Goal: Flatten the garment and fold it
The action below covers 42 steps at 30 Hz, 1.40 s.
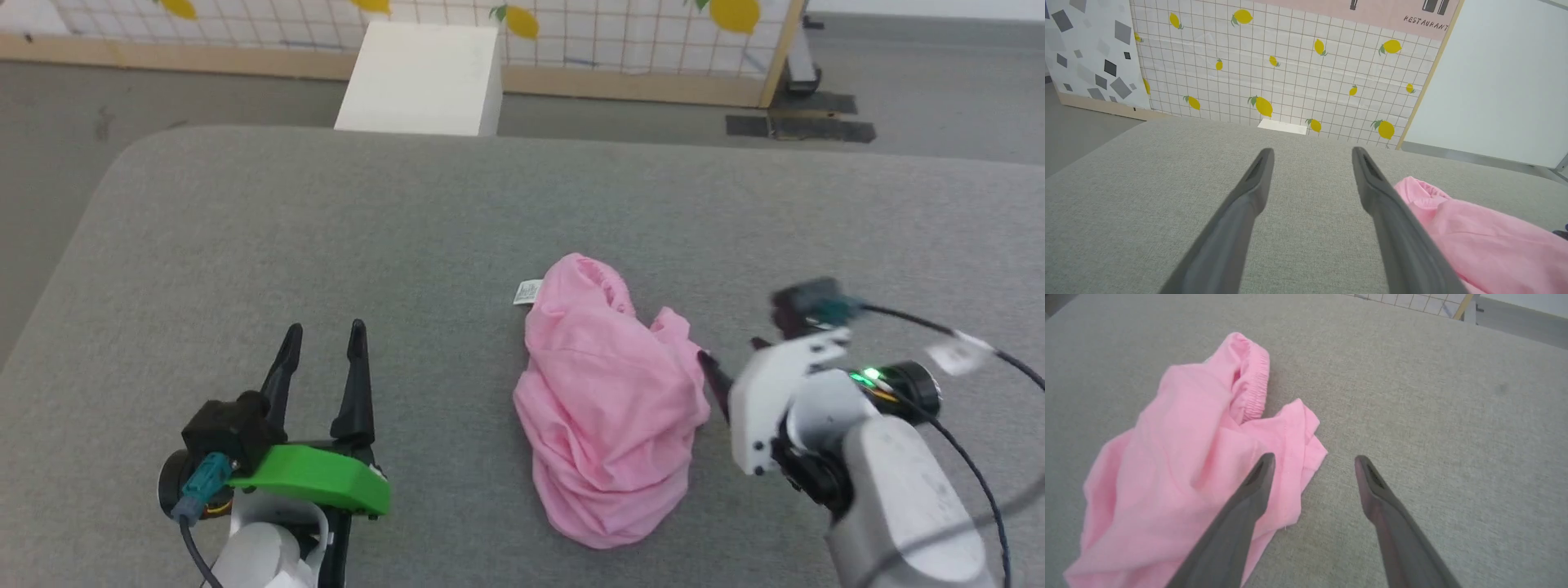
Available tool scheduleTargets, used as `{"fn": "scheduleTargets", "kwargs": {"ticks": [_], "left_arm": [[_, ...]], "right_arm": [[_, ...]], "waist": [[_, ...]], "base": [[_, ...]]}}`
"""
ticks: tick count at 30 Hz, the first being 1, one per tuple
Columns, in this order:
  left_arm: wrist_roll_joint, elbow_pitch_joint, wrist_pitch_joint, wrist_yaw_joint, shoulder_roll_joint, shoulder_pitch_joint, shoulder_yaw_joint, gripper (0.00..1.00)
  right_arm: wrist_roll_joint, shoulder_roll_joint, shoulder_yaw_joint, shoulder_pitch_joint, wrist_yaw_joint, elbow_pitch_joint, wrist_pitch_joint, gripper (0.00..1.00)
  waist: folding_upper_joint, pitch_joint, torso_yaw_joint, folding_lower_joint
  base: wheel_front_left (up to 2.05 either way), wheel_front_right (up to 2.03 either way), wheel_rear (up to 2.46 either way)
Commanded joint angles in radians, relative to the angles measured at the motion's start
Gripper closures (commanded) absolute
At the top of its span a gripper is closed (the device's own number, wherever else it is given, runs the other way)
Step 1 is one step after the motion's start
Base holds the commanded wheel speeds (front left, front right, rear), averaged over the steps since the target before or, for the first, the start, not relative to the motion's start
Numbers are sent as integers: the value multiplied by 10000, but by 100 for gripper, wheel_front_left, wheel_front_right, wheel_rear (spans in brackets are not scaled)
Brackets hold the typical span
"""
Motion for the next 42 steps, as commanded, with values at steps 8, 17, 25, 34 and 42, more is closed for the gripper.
{"fn": "scheduleTargets", "kwargs": {"ticks": [8, 17, 25, 34, 42], "left_arm": [[610, -69, -38, -483, -528, -109, 513, 0], [977, 179, -39, -877, -887, -32, 1004, 0], [1141, 382, -39, -1171, -1026, 72, 1199, 0], [1015, 843, -39, -1321, -1139, 262, 1273, 0], [222, 1051, 773, -1430, -1295, -358, 1100, 0]], "right_arm": [[-786, 5, 841, -1251, -13, 2004, 1451, 0], [-121, 2, 354, -1432, -13, 2582, 513, 100], [-83, -794, -3325, -747, -13, 1219, -169, 100], [-134, -102, -5270, 1005, -13, 348, 89, 0], [975, 0, -5366, 1384, -13, -889, -2056, 0]], "waist": [[0, 827, 747, 0], [0, 670, 527, 0], [0, 284, 125, 0], [0, 36, -339, 0], [0, -12, -850, 0]], "base": [[0, 0, 0], [0, 0, 0], [0, 0, 0], [0, 0, 0], [0, 0, 0]]}}
